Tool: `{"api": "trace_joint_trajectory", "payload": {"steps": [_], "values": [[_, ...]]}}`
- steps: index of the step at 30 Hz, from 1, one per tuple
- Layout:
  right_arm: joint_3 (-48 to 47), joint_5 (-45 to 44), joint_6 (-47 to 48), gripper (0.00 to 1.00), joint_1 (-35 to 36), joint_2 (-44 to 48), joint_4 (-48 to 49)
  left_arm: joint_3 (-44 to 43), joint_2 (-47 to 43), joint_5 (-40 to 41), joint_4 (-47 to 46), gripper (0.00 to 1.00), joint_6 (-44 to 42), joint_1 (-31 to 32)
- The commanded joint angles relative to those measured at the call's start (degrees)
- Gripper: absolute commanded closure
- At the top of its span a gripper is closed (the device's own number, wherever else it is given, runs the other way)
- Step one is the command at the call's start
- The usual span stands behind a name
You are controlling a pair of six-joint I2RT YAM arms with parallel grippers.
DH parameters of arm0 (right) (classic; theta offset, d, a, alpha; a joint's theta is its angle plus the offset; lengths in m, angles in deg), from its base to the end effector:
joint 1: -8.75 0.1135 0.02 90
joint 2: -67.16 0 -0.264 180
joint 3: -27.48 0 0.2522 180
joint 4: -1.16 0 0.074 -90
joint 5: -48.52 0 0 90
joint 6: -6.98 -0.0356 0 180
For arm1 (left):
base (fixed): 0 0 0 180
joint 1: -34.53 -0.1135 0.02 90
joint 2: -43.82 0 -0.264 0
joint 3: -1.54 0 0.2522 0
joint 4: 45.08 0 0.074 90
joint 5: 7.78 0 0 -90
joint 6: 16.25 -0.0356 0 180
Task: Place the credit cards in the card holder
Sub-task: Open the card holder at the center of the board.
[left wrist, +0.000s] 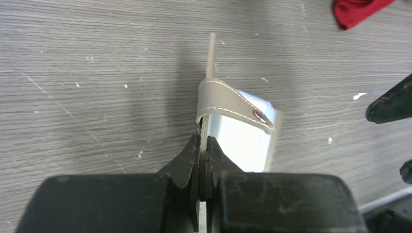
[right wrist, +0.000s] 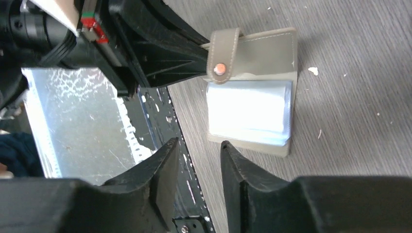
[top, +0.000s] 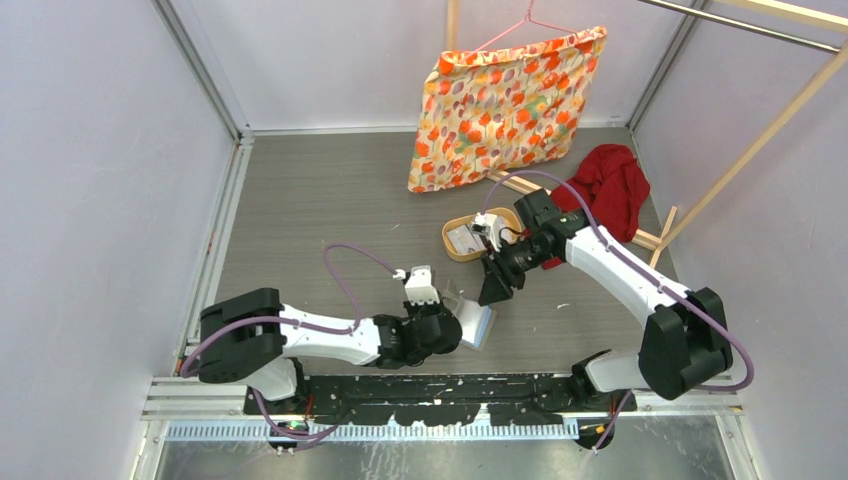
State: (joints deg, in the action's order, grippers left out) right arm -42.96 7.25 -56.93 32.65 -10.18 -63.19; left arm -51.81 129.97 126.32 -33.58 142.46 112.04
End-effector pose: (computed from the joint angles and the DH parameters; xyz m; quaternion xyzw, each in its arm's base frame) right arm 0.2121 0.1233 0.2485 -0.4407 0.7862 0.4041 0.1561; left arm 0.0859 -0.2734 0.1707 -0.0798 0.8628 -0.2439 0.4356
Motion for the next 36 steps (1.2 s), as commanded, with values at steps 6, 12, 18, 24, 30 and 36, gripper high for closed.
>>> {"api": "trace_joint_trajectory", "payload": {"steps": [6,12,18,24,30,36], "values": [[-3.04,-6.06,-5.03,0.69,2.36,-9.33,2.58,-0.04,1.13,5.56,5.51,1.0,3.1,0.36],[-3.75,-11.8,-3.53,0.69,4.09,-14.06,0.97,4.86,-0.32,4.58,0.57,1.0,7.42,0.33],[-5.63,-17.92,-4.42,0.72,6.67,-21.61,-0.48,7.89,-2.08,3.54,-3.84,0.97,8.1,0.35],[-6.06,-23.38,-5.22,0.73,8.0,-24.19,0.13,9.63,-4.39,2.23,-5.6,0.75,6.84,0.29],[-6.21,-23.29,-5.42,0.73,8.22,-24.67,0.24,16.34,-8.79,-1.52,-10.16,0.56,9.0,-0.07],[-6.9,-20.31,-5.39,0.72,8.19,-24.49,-0.26,28.33,-18.74,-7.03,-21.06,0.49,6.08,-3.22]]}}
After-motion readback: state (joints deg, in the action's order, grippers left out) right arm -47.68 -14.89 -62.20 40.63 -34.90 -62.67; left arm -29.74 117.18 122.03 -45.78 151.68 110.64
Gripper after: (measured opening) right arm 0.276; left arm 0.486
